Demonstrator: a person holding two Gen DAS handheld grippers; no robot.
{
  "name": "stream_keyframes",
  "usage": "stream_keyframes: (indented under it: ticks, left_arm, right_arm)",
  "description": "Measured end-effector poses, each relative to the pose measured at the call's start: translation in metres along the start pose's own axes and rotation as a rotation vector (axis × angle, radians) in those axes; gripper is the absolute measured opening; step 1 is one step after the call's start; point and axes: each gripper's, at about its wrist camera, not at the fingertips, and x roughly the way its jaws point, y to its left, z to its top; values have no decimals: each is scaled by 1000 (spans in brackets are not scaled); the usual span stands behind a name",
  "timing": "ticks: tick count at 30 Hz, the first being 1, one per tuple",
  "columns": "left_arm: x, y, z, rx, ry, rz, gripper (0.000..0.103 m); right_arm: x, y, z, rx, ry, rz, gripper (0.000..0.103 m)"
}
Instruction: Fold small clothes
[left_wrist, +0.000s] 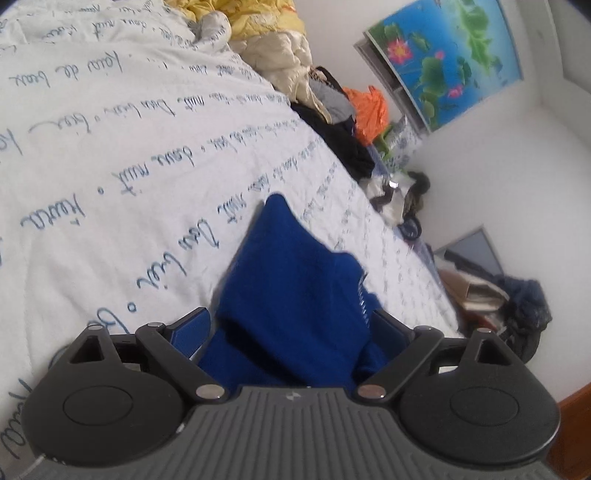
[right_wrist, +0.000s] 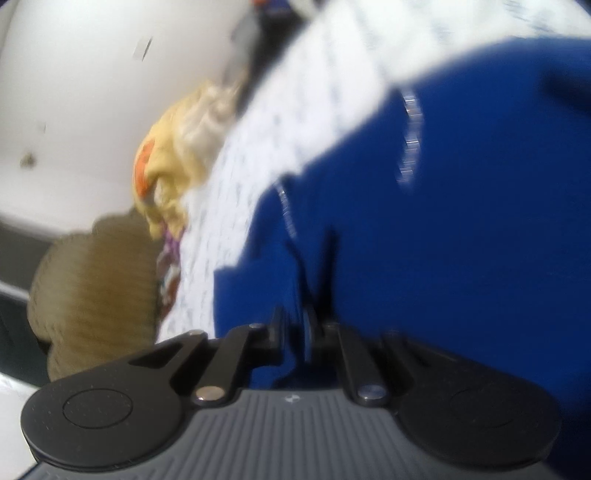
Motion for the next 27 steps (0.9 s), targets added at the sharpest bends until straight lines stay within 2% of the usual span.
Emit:
stream_keyframes:
  ticks: [5,8,9,10,11,13,17,19,22,24,27]
  left_arm:
    - [4,2,-9,78,-6,36,90]
    - [5,-1,-12,118,-10,50,90]
    - [5,-2,-12,125,-10,54,90]
    - [5,-3,-12,130,-8,57,90]
    - [4,-4,-12,137,-9,60,90]
    - [1,-8,-10,161,-25,63,90]
    - [-9,-17,6,222,-63,59,91]
    - [-10,-19,15,248,-70,64,94]
    - [0,-19,26,277,-44,76,94]
    - [13,-18,32,290,-14,92,95]
    - [38,-17,40,283,52,124,94]
  right_arm:
    - [7,-7,-8,18,22,-6,11]
    - [12,-5,-11,15,28,-2,20]
    - [12,-3,-12,4,13,4,20]
    - [10,0,-14,-27,2,14,17]
    - [8,3,-16,-64,-5,12,5]
    - [-1,15,-15,-130,-44,-14,4]
    - [-40,26,8,-186,-90,-9,4]
    - [-66,23,22,-217,-97,-63,4]
    - [-104,5,41,-237,-123,-202,4]
    - [-121,-12,51,-227,-137,-280,4]
    - [-130,-25,52,-238,-121,-337,3]
